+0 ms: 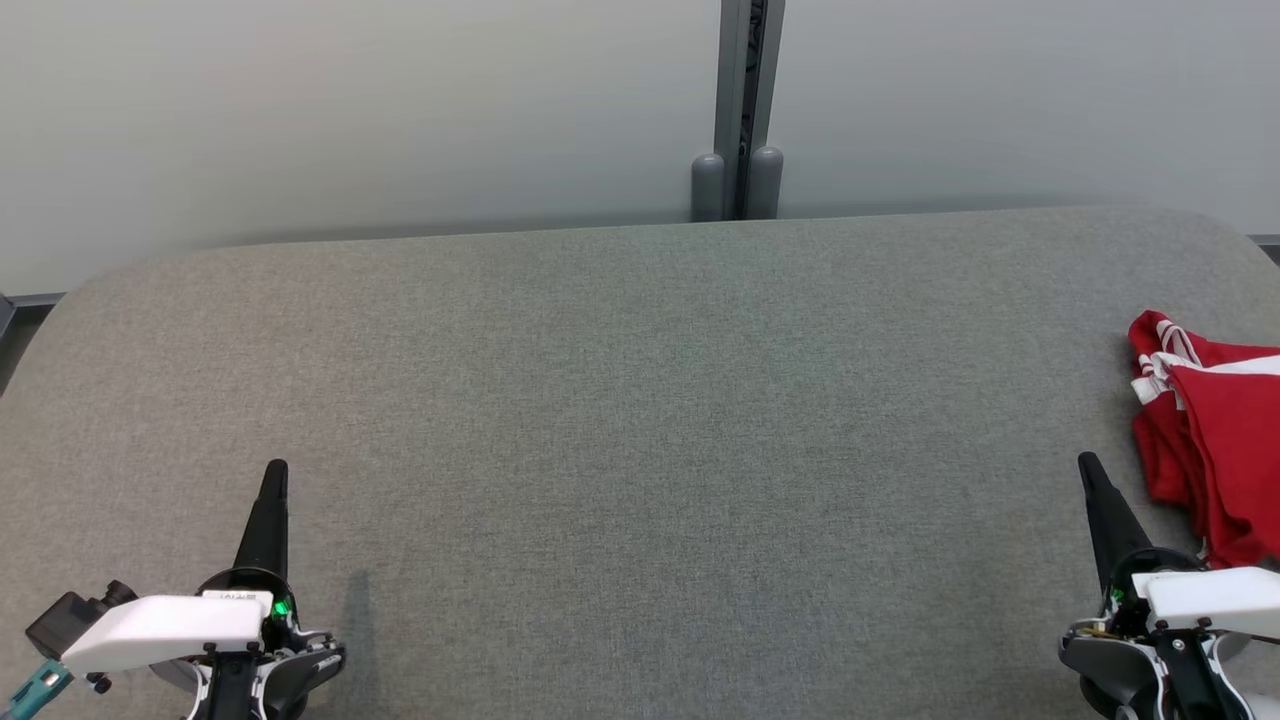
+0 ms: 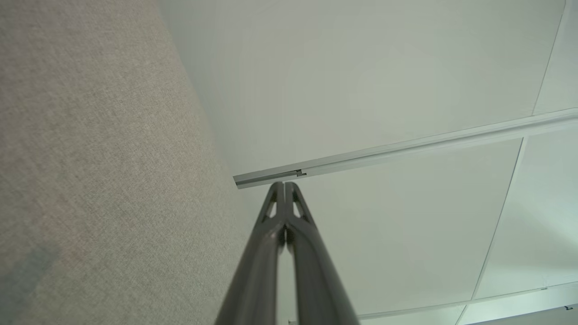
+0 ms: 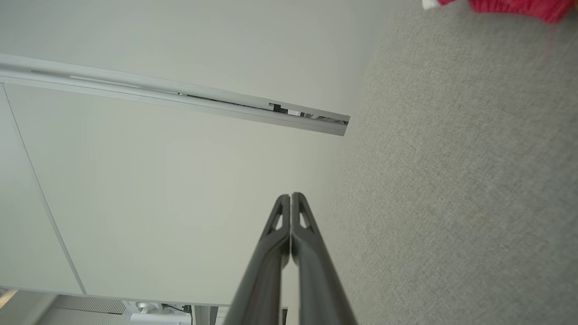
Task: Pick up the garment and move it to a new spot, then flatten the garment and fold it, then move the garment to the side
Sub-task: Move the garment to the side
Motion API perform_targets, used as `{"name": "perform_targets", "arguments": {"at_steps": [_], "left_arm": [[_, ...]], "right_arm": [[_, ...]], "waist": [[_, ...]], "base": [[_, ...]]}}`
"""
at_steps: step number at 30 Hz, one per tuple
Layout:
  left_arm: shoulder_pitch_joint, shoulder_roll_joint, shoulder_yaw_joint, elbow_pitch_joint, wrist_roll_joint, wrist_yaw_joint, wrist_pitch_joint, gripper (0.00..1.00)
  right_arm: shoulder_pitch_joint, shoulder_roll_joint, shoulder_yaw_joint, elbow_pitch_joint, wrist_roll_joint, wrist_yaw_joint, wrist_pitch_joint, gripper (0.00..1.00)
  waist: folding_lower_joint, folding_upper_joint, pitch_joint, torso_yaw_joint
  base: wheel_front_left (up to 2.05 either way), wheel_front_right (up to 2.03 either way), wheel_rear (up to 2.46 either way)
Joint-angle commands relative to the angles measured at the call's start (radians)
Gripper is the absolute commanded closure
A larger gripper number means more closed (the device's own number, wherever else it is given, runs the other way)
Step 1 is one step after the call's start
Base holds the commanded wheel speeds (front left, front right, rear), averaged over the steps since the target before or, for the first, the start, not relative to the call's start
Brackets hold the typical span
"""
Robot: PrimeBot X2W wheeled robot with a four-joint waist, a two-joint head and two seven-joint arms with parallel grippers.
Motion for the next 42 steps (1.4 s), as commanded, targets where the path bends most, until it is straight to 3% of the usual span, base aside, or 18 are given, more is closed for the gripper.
{"name": "perform_targets", "arguments": {"at_steps": [1,24,42], "left_arm": [[0.001,0.006,0.007,-0.01,-0.022,-0.008,0.006,1.0],[0.004,0.007,0.026,-0.036,-0.167,-0.026,0.046,1.0],[0.004,0.007,0.026,-0.036,-0.166,-0.024,0.047,1.0]], "right_arm": [[0.009,-0.009,-0.006,-0.014,0.022,0.0,0.008,1.0],[0.028,-0.011,-0.028,-0.048,0.18,0.0,0.046,1.0],[0.028,-0.011,-0.028,-0.048,0.177,0.0,0.047,1.0]], "waist": [[0.0,0.0,-0.002,0.001],[0.0,0.0,-0.027,0.009],[0.0,0.0,-0.028,0.009]], "base": [[0.0,0.0,0.0],[0.0,0.0,0.0],[0.0,0.0,0.0]]}}
